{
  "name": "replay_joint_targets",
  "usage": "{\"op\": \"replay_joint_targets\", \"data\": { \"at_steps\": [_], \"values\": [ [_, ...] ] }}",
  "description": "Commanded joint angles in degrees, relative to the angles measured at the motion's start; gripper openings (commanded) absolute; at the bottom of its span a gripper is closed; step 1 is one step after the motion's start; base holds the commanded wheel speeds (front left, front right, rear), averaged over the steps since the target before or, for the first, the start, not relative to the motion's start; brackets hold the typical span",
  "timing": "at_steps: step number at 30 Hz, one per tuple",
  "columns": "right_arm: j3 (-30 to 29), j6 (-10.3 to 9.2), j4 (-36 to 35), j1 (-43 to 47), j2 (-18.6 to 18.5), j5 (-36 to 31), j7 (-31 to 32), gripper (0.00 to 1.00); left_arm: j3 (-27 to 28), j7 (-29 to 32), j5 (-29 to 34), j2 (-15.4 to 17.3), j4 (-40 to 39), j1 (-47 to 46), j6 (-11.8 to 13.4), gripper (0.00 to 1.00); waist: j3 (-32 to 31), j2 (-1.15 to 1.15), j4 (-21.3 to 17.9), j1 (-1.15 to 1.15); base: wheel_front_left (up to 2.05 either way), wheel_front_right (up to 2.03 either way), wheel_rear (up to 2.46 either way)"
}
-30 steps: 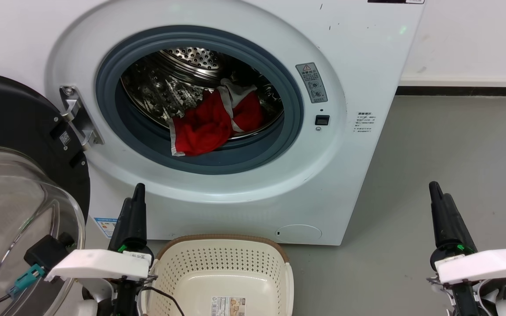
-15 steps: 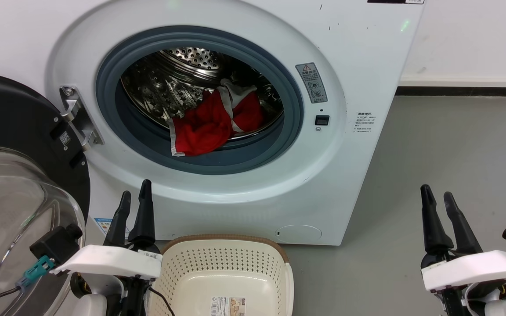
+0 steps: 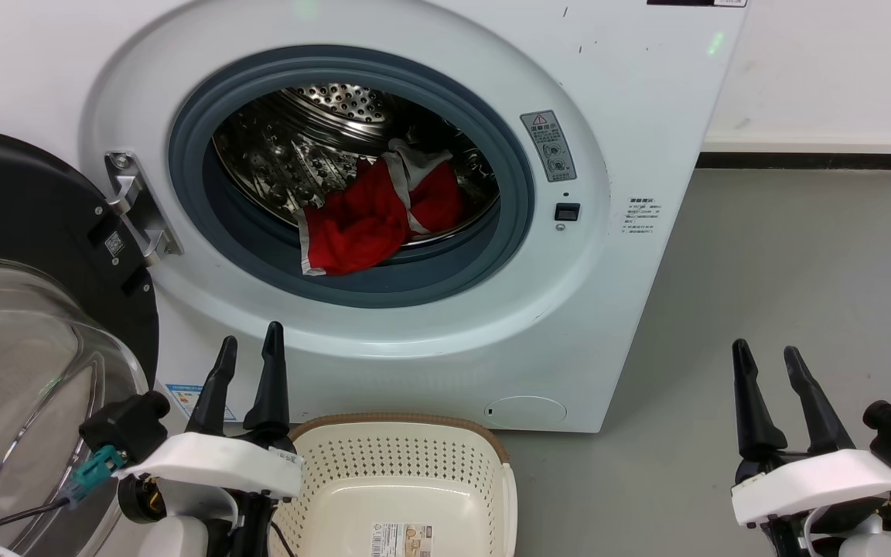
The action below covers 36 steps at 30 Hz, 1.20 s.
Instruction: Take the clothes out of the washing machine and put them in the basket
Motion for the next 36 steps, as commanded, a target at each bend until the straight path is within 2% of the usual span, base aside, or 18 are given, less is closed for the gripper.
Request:
{"op": "replay_joint_targets", "data": {
  "at_steps": [1, 36],
  "values": [
    [-0.1, 0.01, -0.4, -0.4, 0.0, -1.9, -0.5, 1.00, -0.2, -0.6, 1.6, 0.1, -0.4, -1.4, 0.0, 1.00, 0.0, 0.00, 0.0, 0.00, 0.00, 0.00, 0.00],
    [0.0, 0.00, 1.2, 0.3, 0.1, -22.4, -0.3, 1.00, -0.7, -5.2, 22.5, 0.1, 4.2, -2.5, 0.4, 1.00, 0.4, 0.00, 0.2, 0.00, 0.00, 0.00, 0.00]
  ]
}}
